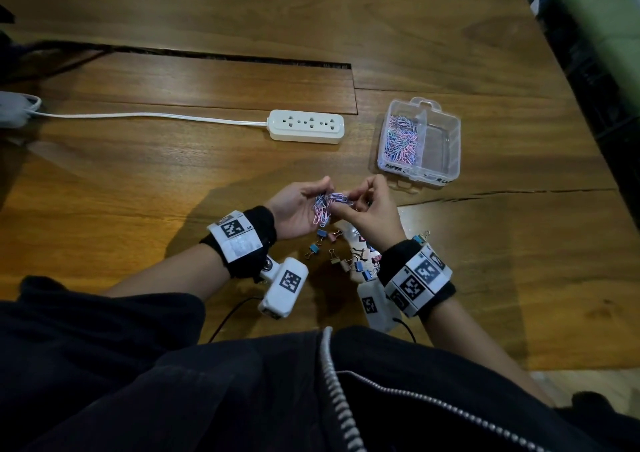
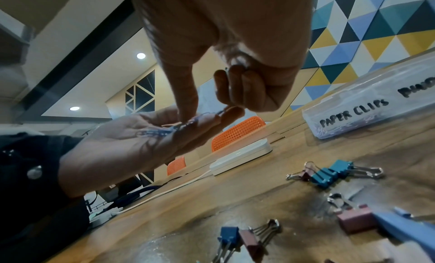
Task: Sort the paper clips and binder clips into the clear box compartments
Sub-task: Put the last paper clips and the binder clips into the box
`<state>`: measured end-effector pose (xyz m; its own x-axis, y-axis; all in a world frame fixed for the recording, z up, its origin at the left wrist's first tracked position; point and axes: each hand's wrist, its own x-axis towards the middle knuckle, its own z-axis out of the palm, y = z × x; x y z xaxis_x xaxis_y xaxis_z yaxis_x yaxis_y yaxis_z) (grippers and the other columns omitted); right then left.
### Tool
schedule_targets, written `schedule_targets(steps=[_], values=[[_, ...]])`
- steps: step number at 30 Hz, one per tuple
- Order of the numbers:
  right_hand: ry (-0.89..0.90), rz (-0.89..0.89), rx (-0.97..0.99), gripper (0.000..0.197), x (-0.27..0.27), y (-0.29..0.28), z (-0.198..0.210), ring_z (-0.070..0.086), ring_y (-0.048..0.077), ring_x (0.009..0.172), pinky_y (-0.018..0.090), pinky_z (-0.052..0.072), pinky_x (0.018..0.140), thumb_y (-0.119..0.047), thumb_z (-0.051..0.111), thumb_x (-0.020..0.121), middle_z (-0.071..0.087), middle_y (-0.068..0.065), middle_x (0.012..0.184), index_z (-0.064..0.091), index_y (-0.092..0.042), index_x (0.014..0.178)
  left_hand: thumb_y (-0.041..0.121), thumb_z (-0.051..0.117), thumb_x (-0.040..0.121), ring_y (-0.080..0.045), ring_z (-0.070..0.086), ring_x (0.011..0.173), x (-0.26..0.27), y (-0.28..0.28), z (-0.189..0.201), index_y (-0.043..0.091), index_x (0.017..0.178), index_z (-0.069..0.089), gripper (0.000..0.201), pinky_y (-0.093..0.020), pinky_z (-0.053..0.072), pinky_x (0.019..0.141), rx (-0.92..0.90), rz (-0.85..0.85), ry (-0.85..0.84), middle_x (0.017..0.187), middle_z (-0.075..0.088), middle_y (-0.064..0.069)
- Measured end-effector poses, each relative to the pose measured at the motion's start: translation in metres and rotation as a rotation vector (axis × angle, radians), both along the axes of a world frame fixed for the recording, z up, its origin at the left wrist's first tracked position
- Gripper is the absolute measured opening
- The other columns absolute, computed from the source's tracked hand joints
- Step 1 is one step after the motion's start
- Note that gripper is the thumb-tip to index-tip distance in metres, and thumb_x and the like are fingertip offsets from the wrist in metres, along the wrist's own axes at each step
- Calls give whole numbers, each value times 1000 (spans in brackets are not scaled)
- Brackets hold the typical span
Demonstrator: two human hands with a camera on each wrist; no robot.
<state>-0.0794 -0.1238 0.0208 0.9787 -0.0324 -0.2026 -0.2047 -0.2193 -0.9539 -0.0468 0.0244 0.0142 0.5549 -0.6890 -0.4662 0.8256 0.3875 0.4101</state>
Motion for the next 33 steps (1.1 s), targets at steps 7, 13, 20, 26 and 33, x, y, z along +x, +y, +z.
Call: schedule_targets(steps=[7, 13, 20, 26, 33], values=[[11, -88, 5, 29, 0, -12, -1, 47, 2, 57, 11, 42, 52, -6, 60, 84, 40, -6, 72, 35, -19, 77, 27, 31, 98, -20, 69, 69, 4, -5, -4, 13, 79, 47, 29, -23, 58, 55, 91, 6, 57, 95, 64, -13], [23, -171, -31, 31, 1, -37, -3, 38, 10, 61, 16, 34, 53, -11, 61, 85, 44, 4, 74, 36, -24, 72, 39, 29, 98, -24, 63, 93, 22, -29, 9, 5, 122, 40, 43, -26, 56, 69, 182, 12, 31, 111, 59, -18], [25, -287, -33, 28, 3, -83, -7, 36, 0, 51, 10, 30, 47, -10, 58, 86, 41, -4, 70, 39, -24, 71, 57, 28, 91, -30, 46, 108, 68, -84, 30, -6, 141, 23, 80, -32, 43, 87, 33, 155, 72, 117, 44, -23], [57, -319, -54, 27, 10, -113, -5, 36, 0, 50, 13, 29, 50, -10, 56, 88, 42, -5, 66, 41, -22, 69, 68, 25, 85, -33, 13, 142, 91, -134, 40, 4, 147, 9, 91, -41, 14, 116, 97, 219, 40, 155, 2, -20], [239, -257, 35, 28, 26, -132, -1, 40, 10, 48, 15, 36, 38, 4, 41, 90, 42, 2, 63, 44, -15, 70, 54, 24, 93, -27, 10, 144, 90, -139, 37, 4, 146, 12, 74, -41, 11, 118, 349, 158, -182, 156, 4, -16]])
